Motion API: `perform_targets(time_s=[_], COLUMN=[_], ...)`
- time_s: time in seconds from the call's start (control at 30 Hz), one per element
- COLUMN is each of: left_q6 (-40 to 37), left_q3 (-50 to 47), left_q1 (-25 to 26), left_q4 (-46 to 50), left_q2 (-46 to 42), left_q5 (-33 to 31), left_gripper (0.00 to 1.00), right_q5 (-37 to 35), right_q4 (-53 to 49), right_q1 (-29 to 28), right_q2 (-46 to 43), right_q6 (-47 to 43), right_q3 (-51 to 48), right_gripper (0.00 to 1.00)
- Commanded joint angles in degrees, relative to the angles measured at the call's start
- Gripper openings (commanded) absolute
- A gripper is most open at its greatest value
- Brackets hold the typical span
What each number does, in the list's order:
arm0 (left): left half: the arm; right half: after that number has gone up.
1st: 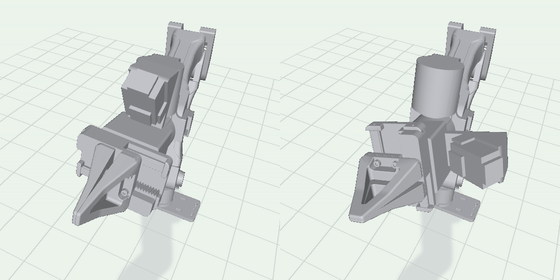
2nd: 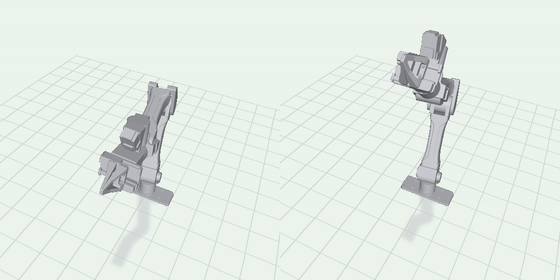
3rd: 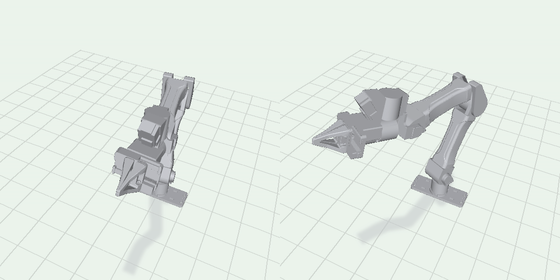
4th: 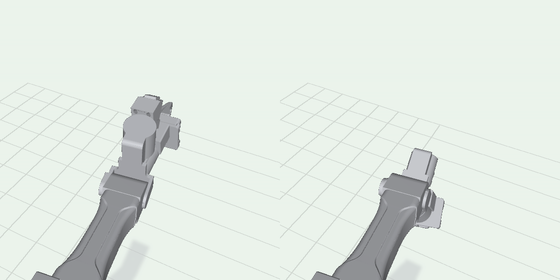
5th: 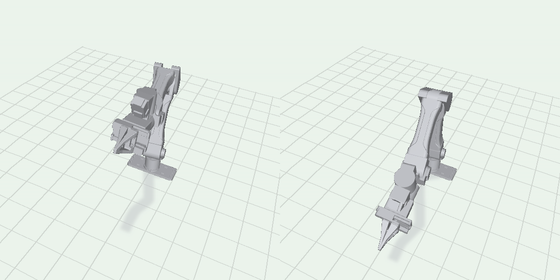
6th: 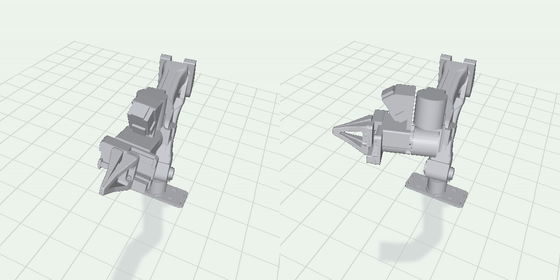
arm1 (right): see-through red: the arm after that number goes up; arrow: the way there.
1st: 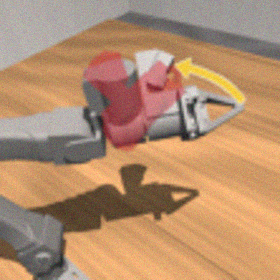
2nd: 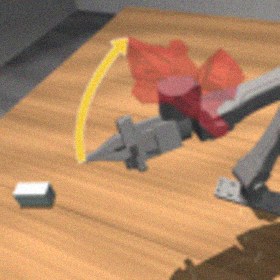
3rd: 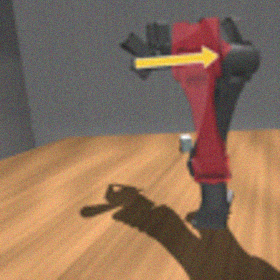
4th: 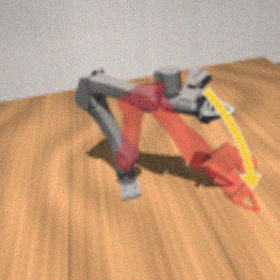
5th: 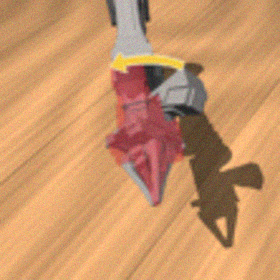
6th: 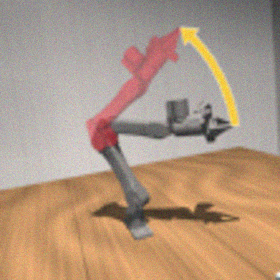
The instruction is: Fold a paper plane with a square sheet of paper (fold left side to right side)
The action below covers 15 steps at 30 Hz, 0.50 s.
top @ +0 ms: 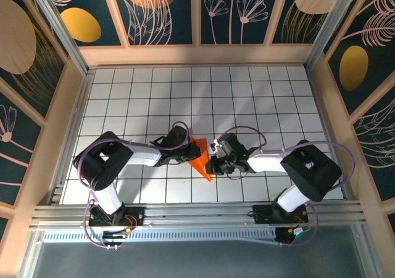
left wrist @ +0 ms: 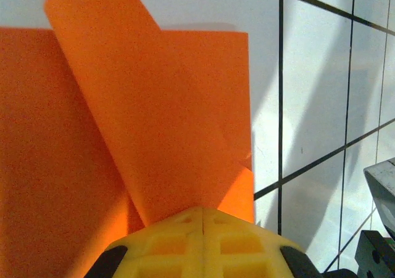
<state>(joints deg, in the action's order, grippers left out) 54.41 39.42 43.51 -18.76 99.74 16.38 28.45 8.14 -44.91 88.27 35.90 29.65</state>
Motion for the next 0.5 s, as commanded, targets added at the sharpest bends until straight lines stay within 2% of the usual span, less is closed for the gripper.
perform_targets(time_s=[0.0,0.23,0.47], left_q6=[-2.61,-1.91,1.67], left_q3=[0.25,-6.67,-8.46], left_q1=[-0.83,0.51,4.93], left_q4=[1.51,-7.76,-14.35], left_q2=[-5.18,-11.68,-8.72], left_q5=[-3.01,-0.51,1.12], left_gripper=[0.02,0.0,0.0], right_q5=[-5.14,-5.38,-2.76], right_q4=[-8.7,-8.63,-5.78], right_q1=[-0.7,-0.45,0.3], right_q2=[2.93,3.3,3.55], right_q6=[-2.1,-3.07,-3.37], right_q3=[-0.84,-0.68,-2.05], right_gripper=[0.0,0.0,0.0])
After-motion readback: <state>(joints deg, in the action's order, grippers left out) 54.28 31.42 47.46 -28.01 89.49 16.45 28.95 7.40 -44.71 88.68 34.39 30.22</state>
